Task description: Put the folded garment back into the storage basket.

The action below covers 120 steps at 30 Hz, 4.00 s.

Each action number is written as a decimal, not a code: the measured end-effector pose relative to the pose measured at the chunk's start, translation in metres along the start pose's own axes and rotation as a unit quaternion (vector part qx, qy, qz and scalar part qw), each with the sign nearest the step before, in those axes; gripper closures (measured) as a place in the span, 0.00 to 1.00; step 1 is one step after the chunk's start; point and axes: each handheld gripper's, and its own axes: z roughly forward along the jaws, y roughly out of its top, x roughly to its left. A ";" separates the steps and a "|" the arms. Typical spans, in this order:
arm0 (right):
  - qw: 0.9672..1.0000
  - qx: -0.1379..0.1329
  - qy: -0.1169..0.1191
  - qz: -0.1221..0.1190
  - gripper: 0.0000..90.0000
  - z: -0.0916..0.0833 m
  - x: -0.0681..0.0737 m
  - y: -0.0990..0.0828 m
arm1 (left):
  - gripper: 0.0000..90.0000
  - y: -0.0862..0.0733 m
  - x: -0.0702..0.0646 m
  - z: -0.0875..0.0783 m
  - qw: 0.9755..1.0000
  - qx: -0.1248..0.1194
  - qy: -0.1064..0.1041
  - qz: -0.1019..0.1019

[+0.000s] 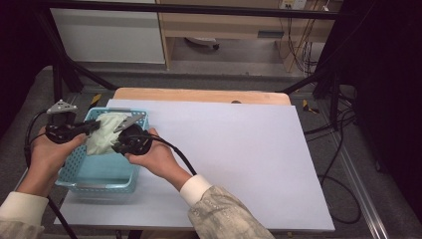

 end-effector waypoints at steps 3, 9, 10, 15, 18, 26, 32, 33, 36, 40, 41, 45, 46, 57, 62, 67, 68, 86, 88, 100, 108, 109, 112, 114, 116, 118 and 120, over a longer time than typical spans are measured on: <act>1.000 0.002 0.002 -0.002 0.98 0.002 0.000 0.000 | 0.91 -0.002 0.001 0.001 1.000 0.004 0.001 0.000; 1.000 0.005 0.003 -0.003 0.98 0.005 0.000 -0.002 | 0.91 -0.005 0.002 0.002 1.000 0.008 0.001 -0.002; 1.000 0.006 0.003 -0.003 0.98 0.005 0.000 -0.002 | 0.91 -0.005 0.002 0.002 1.000 0.008 0.001 -0.002; 1.000 0.009 0.006 -0.004 0.98 0.008 0.001 -0.003 | 0.91 -0.007 0.003 0.003 1.000 0.012 -0.002 -0.005; 1.000 0.010 0.006 -0.002 0.98 0.009 0.001 -0.004 | 0.91 -0.009 0.004 0.005 1.000 0.014 -0.001 -0.007; 1.000 0.013 0.009 -0.002 0.98 0.013 0.003 -0.006 | 0.91 -0.013 0.005 0.006 1.000 0.018 -0.001 -0.009; 1.000 0.018 0.010 -0.003 0.98 0.015 0.004 -0.007 | 0.91 -0.015 0.005 0.007 1.000 0.020 -0.002 -0.012; 1.000 0.018 0.010 -0.005 0.98 0.016 0.004 -0.007 | 0.91 -0.016 0.005 0.008 1.000 0.021 -0.003 -0.010; 1.000 0.020 0.010 -0.003 0.98 0.017 0.004 -0.008 | 0.91 -0.017 0.005 0.008 1.000 0.021 -0.003 -0.012; 1.000 0.020 0.012 -0.006 0.98 0.018 0.004 -0.009 | 0.91 -0.019 0.006 0.009 1.000 0.023 -0.006 -0.014; 1.000 0.021 0.012 -0.006 0.98 0.018 0.004 -0.009 | 0.91 -0.019 0.006 0.009 1.000 0.023 -0.006 -0.014; 1.000 0.022 0.013 -0.003 0.98 0.019 0.005 -0.010 | 0.91 -0.020 0.006 0.010 1.000 0.024 -0.006 -0.016; 1.000 0.022 0.014 -0.004 0.98 0.019 0.005 -0.010 | 0.91 -0.020 0.006 0.010 1.000 0.024 -0.006 -0.016; 1.000 0.027 0.015 -0.002 0.98 0.022 0.006 -0.013 | 0.91 -0.024 0.005 0.012 0.999 0.031 -0.007 -0.014; 0.999 0.032 0.017 0.001 0.98 0.025 0.006 -0.016 | 0.91 -0.027 0.007 0.015 0.999 0.037 -0.005 -0.013; 0.999 0.038 0.016 0.006 0.98 0.027 0.005 -0.017 | 0.91 -0.030 0.009 0.019 0.999 0.042 -0.008 -0.018; 0.999 0.040 0.018 0.006 0.98 0.028 0.005 -0.017 | 0.91 -0.030 0.009 0.020 0.999 0.044 -0.008 -0.019; 0.998 0.039 -0.038 0.013 0.39 -0.029 0.007 -0.032 | 0.40 -0.022 -0.028 0.014 1.000 -0.020 0.019 0.005; 0.998 0.033 -0.048 0.016 0.33 -0.042 0.006 -0.036 | 0.35 -0.020 -0.039 0.011 0.999 -0.027 0.023 0.012; 0.992 0.012 -0.106 0.064 0.10 -0.093 -0.026 -0.051 | 0.13 -0.025 -0.092 0.009 0.999 -0.040 -0.013 0.023; 0.988 -0.013 -0.133 0.071 0.08 -0.114 -0.045 -0.056 | 0.10 -0.033 -0.113 0.008 0.998 -0.038 -0.025 0.041; 0.988 -0.015 -0.133 0.075 0.07 -0.115 -0.046 -0.056 | 0.09 -0.034 -0.115 0.008 0.998 -0.040 -0.027 0.042; 0.987 -0.018 -0.138 0.080 0.07 -0.118 -0.051 -0.057 | 0.09 -0.036 -0.118 0.010 0.998 -0.041 -0.035 0.041; 0.986 -0.018 -0.142 0.083 0.07 -0.122 -0.054 -0.056 | 0.09 -0.036 -0.119 0.011 0.998 -0.044 -0.035 0.031; 0.984 -0.027 -0.153 0.084 0.08 -0.126 -0.056 -0.055 | 0.09 -0.037 -0.119 0.013 0.998 -0.045 -0.037 0.029; 0.983 -0.032 -0.156 0.088 0.07 -0.131 -0.059 -0.054 | 0.09 -0.038 -0.119 0.015 0.998 -0.043 -0.039 0.026; 0.983 -0.033 -0.159 0.090 0.07 -0.136 -0.062 -0.054 | 0.09 -0.041 -0.117 0.017 0.998 -0.044 -0.041 0.022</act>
